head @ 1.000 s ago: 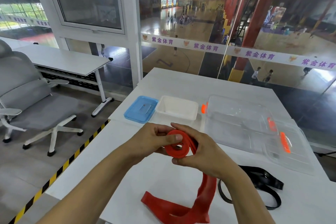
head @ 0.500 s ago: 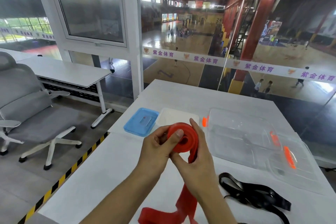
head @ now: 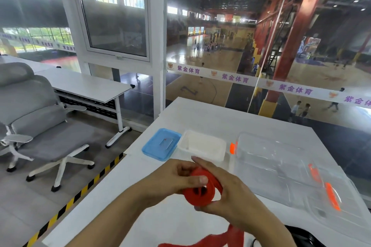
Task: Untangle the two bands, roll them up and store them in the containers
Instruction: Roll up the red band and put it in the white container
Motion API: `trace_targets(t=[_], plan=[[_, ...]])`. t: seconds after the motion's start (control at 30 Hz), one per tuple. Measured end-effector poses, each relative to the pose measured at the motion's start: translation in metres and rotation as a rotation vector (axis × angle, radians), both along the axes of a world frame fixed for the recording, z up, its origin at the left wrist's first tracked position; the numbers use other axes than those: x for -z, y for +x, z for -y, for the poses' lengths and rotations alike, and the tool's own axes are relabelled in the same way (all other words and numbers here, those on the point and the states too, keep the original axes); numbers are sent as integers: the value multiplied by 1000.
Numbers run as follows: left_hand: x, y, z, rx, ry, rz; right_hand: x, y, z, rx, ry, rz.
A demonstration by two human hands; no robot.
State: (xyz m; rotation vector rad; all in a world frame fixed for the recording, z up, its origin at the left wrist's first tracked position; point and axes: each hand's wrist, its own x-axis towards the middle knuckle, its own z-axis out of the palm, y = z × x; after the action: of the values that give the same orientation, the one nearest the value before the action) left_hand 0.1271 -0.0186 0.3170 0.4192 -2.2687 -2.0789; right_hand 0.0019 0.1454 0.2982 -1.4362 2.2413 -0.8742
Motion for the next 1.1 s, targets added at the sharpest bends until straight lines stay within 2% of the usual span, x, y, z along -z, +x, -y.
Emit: trace_targets(t=[0.2, 0.4, 0.57, 0.7, 0.8, 1.1], plan=[[-5, -6, -1, -107, -172, -97, -6, -1, 7, 2, -48, 42], [-6, -21, -13, -316, -117, -282, -14, -2, 6, 103, -212, 95], [-9, -37, -26, -486, -62, -344, -15, 5, 15, 238, -355, 155], [-12, -42, -30, -520, -30, -411, -5, 20, 24, 433, -482, 100], [-9, -41, -32, -541, 22, -422, 4, 28, 29, 487, -534, 94], [6, -31, -30, -518, 95, -343, 11, 15, 27, 366, -445, 138]])
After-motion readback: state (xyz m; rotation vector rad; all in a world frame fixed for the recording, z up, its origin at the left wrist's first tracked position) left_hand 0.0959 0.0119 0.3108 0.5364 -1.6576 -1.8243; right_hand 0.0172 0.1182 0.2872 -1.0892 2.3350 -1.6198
